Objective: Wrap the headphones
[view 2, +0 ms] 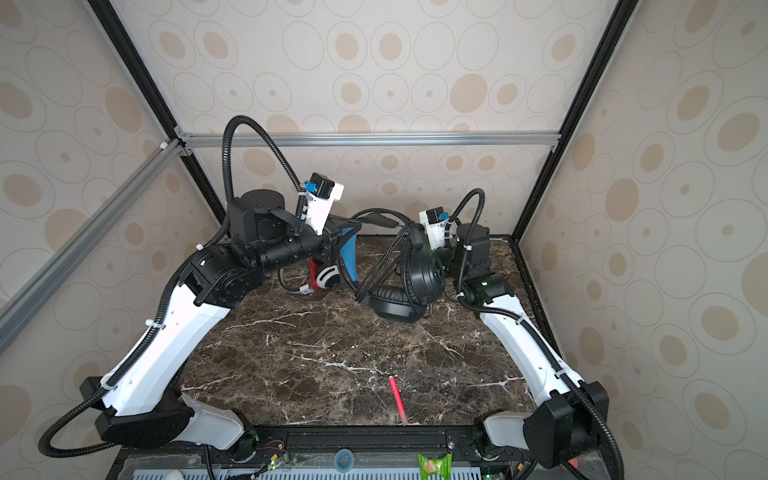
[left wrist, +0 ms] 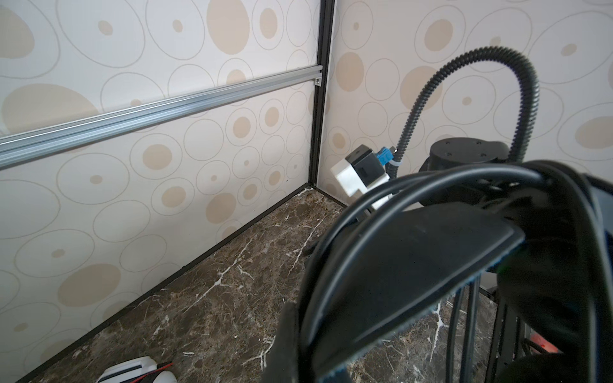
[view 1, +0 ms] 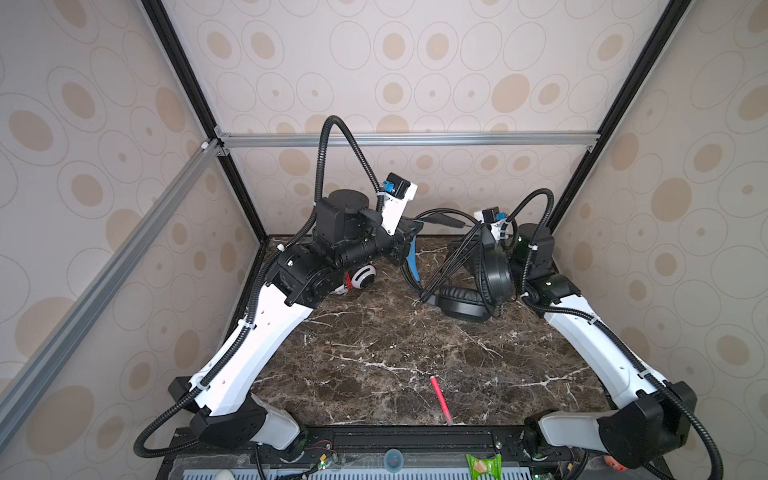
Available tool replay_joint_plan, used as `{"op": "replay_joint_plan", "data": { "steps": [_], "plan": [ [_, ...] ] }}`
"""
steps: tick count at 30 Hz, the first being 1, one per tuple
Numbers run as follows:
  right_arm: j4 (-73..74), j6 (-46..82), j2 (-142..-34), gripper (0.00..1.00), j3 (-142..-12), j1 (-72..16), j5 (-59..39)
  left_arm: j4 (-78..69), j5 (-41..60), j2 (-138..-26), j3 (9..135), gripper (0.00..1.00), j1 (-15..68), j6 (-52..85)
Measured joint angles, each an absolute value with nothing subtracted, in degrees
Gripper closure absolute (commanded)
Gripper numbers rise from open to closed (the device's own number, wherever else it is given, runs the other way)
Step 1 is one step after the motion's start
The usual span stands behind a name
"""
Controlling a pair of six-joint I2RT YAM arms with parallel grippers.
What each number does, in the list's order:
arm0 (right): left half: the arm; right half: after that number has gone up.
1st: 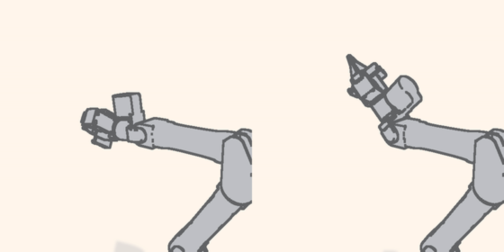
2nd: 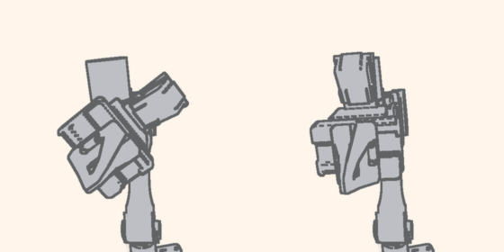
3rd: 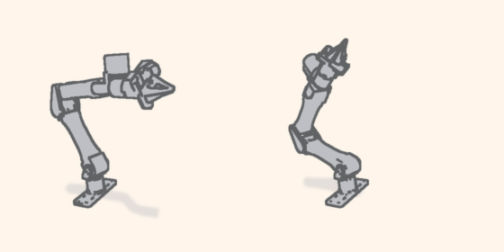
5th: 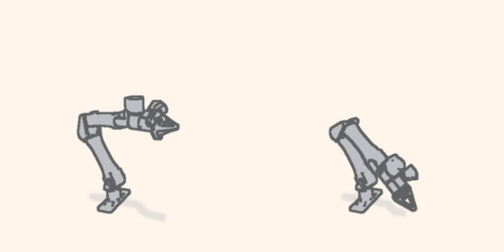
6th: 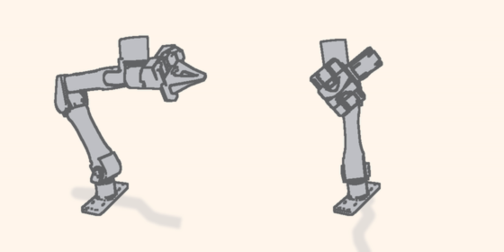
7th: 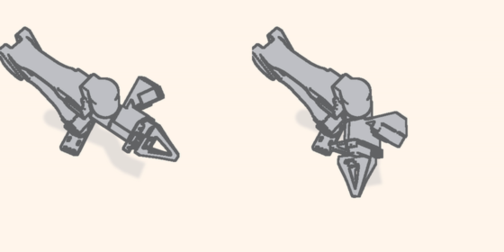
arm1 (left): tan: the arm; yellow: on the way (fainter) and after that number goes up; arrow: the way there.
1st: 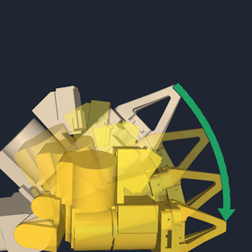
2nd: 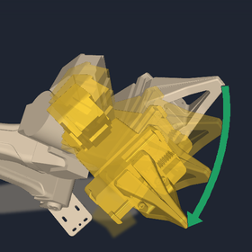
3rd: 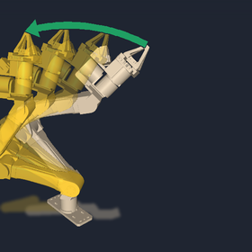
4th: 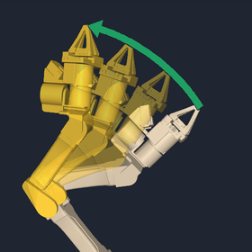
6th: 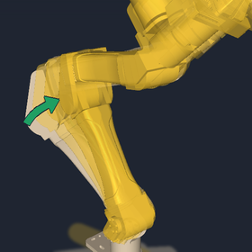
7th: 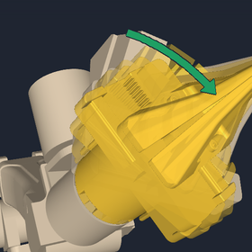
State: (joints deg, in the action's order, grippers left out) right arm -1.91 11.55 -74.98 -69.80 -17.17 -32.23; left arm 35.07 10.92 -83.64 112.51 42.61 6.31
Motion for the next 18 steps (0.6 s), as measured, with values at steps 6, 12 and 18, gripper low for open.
{"op": "replay_joint_plan", "data": {
  "steps": [6, 12, 18],
  "plan": [
    [-0.21, 13.67, -74.98, 0.63, -65.49, -17.12, -34.87, 33.08, 10.33, -83.68, 114.8, 1.0, 42.83, 8.36],
    [0.12, 14.0, -74.96, 0.63, -63.37, -17.1, -35.16, 31.86, 9.56, -83.59, 114.89, 1.0, 42.87, 9.69],
    [-0.43, 13.08, -74.5, 0.63, -62.19, -17.1, -34.94, 31.11, 8.86, -83.57, 114.89, 1.0, 42.87, 10.72]
  ]
}}
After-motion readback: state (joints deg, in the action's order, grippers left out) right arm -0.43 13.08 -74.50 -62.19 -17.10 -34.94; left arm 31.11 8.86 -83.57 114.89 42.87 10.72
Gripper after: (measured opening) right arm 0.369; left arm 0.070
